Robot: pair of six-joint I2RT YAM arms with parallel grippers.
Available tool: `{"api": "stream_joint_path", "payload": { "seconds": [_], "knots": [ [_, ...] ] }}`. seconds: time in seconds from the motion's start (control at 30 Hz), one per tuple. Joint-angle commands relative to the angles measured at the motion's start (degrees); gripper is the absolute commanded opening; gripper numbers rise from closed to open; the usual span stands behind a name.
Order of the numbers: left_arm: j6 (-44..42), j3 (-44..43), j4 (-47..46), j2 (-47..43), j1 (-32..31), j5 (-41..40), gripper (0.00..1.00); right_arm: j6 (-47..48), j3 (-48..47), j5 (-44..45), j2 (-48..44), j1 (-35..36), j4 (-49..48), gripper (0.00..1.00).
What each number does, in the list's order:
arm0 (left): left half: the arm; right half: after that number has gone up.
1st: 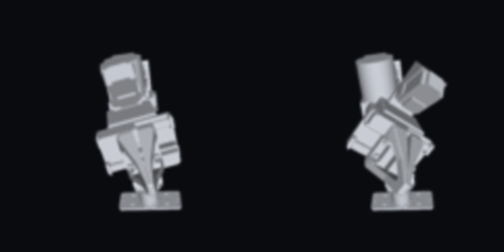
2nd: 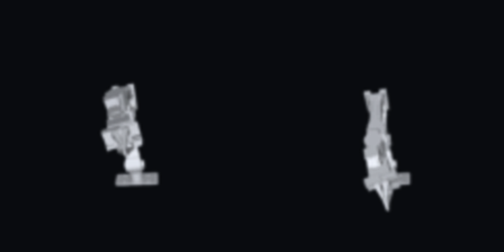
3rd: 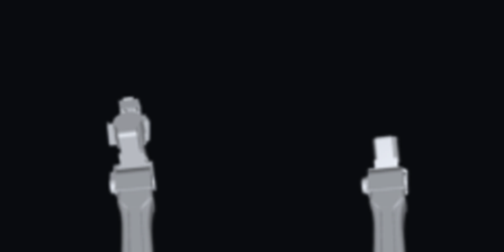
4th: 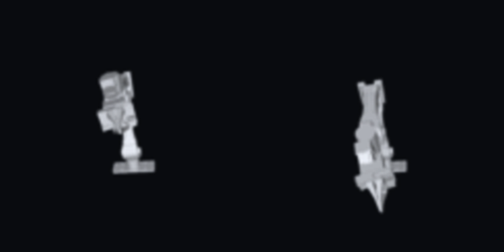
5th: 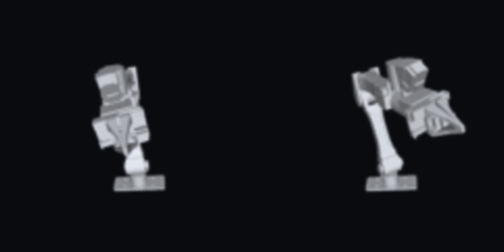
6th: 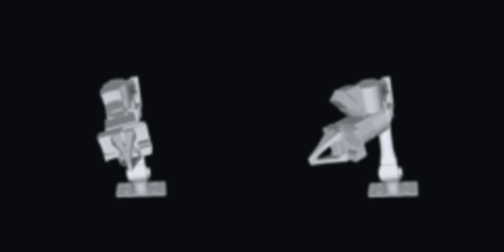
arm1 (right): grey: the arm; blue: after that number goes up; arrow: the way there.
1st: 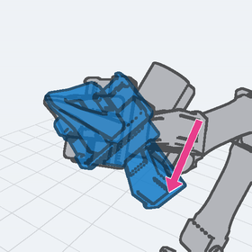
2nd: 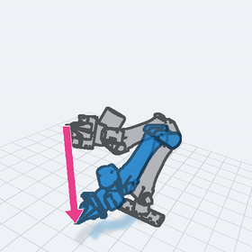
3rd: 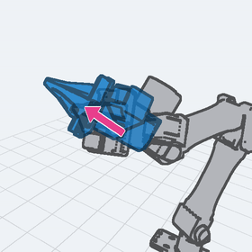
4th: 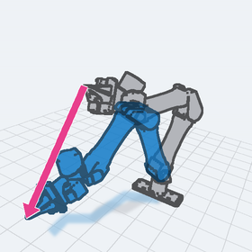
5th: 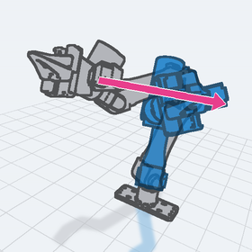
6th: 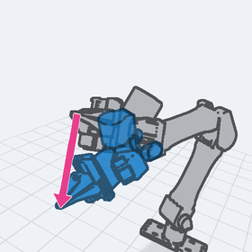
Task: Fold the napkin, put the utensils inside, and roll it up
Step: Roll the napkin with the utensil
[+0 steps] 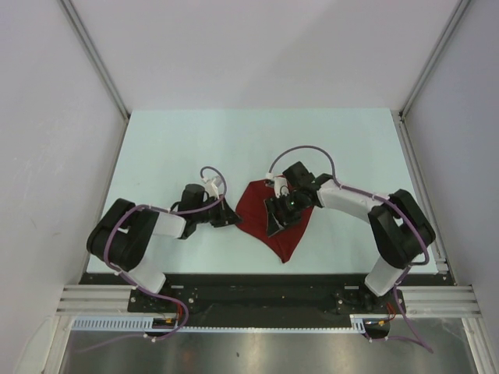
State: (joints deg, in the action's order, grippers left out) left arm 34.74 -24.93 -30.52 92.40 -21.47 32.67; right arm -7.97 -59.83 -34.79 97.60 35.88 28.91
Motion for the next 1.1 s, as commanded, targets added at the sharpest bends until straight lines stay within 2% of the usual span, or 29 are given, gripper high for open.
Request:
{"api": "stream_joint_path", "payload": {
  "seconds": [0.0, 0.17, 0.33, 0.7, 0.9, 1.07],
  "knots": [
    [1.0, -2.6, 4.0, -1.5, -0.1, -1.7, 0.00, 0.3, -1.3, 9.9, -5.7, 5.8, 2.8, 0.63],
    [0.7, -3.9, 6.7, -1.7, -0.1, -2.6, 0.00, -2.0, 0.8, 27.0, -8.7, 13.2, 1.5, 0.66],
    [0.6, -4.9, 7.9, -1.3, -0.1, -2.9, 0.00, -4.9, 4.1, 38.4, -10.2, 18.3, -0.1, 0.67],
    [0.1, -6.6, 10.4, -1.3, -0.1, -3.5, 0.00, -11.1, 6.0, 46.7, -10.2, 26.5, 3.3, 0.64],
    [0.0, -7.1, 11.0, -1.3, 0.0, -3.8, 0.00, -14.1, 5.2, 48.6, -7.9, 29.3, 6.5, 0.55],
    [0.1, -7.4, 11.1, -1.3, 0.0, -3.8, 0.00, -14.0, 6.0, 47.5, -6.9, 29.8, 5.9, 0.40]
  ]
}}
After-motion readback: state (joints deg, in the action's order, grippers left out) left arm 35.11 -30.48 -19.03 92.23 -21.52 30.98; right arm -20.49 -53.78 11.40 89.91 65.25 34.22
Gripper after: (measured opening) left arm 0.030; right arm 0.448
